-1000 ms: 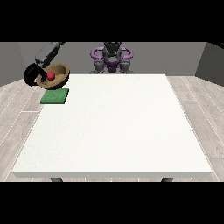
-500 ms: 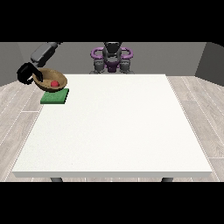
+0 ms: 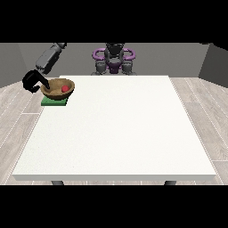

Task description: Pick the cup and pour the ball into the bowl, then pick the bowl and place it on the pad

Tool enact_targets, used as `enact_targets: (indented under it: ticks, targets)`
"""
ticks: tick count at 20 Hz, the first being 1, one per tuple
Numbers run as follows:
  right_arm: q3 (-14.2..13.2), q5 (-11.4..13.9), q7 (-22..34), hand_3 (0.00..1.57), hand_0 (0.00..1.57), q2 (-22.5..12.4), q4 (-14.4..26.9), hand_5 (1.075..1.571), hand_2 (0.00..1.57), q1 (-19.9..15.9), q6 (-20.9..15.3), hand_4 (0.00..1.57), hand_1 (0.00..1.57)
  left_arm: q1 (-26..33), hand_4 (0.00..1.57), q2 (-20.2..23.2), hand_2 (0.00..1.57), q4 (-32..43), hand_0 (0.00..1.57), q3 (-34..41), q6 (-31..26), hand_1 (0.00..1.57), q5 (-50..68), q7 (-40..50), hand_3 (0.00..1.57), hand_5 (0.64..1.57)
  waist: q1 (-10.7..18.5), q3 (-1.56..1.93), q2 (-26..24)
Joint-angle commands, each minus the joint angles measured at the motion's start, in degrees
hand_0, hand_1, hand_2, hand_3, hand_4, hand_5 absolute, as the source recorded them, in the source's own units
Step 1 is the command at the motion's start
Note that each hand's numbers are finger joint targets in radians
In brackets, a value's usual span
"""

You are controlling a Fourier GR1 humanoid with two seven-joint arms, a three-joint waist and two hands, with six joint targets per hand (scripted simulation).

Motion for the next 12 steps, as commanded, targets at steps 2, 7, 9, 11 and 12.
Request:
enact_targets:
  ticks: [2,7,9,11,12]
  targets:
    - [2.2,1.9,0.6,0.79,0.19,-4.1,2.4,1.454,0.41,-1.0,5.2,0.0,0.19,0.1,1.19,0.7,0.0,-0.3,0.0,0.2,-1.6,0.0,1.4,0.2,0.0,1.569,1.6,0.03,1.9]
    - [6.0,4.9,5.1,0.0,0.0,-1.9,4.5,1.4,0.0,-2.7,4.1,0.0,0.0,0.6,1.19,-4.6,0.0,-5.8,0.0,-4.3,2.1,0.0,0.7,4.3,0.0,1.569,1.9,0.04,-4.6]
    - [4.0,4.0,0.5,0.0,0.0,-3.7,6.2,1.395,0.0,-1.1,5.6,0.0,0.0,1.1,1.19,-3.4,0.0,-7.6,0.0,-3.0,1.9,0.0,2.5,5.5,0.0,1.569,2.3,0.07,-4.0]
    - [6.8,5.4,8.6,0.0,0.0,-4.8,2.5,1.383,0.0,-4.1,5.9,0.0,0.0,2.6,1.19,-7.2,0.0,-5.1,0.0,-4.9,6.3,0.0,-2.4,1.3,0.0,1.569,-0.5,-0.04,-7.7]
    - [7.3,5.2,8.2,0.0,0.0,-3.9,0.9,1.375,0.0,-1.9,7.5,0.2,0.0,5.3,1.19,-5.6,0.0,-1.9,0.0,-4.4,3.6,0.0,-2.7,1.2,0.0,1.569,-1.6,-0.07,-10.7]
